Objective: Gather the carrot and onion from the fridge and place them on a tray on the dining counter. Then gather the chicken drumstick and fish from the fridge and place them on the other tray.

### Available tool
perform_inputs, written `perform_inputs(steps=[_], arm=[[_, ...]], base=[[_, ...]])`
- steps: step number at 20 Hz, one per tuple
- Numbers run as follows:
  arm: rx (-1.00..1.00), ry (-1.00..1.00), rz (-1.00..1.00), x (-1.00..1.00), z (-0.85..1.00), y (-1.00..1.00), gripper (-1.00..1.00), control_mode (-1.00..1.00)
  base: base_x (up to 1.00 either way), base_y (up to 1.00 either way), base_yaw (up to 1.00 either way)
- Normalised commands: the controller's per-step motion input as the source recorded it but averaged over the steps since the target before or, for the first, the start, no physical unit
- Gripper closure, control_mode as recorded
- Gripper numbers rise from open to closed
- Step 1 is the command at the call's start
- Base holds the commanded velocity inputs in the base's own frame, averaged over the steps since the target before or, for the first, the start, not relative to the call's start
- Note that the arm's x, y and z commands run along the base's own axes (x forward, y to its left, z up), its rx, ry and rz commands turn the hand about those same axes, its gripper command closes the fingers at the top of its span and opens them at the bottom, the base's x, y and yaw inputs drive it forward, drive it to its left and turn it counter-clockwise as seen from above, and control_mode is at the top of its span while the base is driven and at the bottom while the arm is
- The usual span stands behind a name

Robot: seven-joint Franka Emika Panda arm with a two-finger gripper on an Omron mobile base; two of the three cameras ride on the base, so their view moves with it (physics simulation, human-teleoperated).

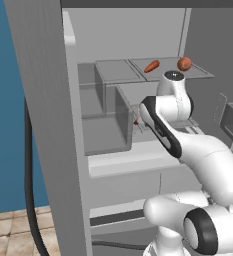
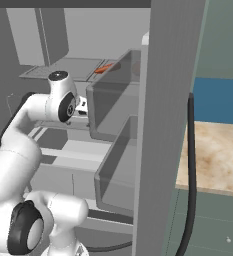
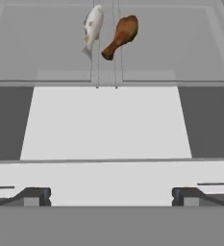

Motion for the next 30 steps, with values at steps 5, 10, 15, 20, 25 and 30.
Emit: perform_inputs(steps=[5,10,15,20,25,30], arm=[[0.02,0.0,-0.01,0.59,-0.1,-0.13,-1.0,-1.0],[0.0,0.0,0.0,0.38,-0.24,-0.02,-1.0,-1.0],[0.0,0.0,-0.01,0.33,-0.31,0.0,-1.0,-1.0],[0.0,0.0,-0.03,0.32,-0.34,0.0,-1.0,-1.0],[0.0,0.0,-0.03,0.38,-0.27,0.0,-1.0,-1.0],[0.0,-0.01,-0.05,0.44,-0.15,0.0,-1.0,-1.0]], base=[[0.0,0.0,0.0],[0.0,0.0,0.0],[0.0,0.0,0.0],[0.0,0.0,0.0],[0.0,0.0,0.0],[0.0,0.0,0.0]])
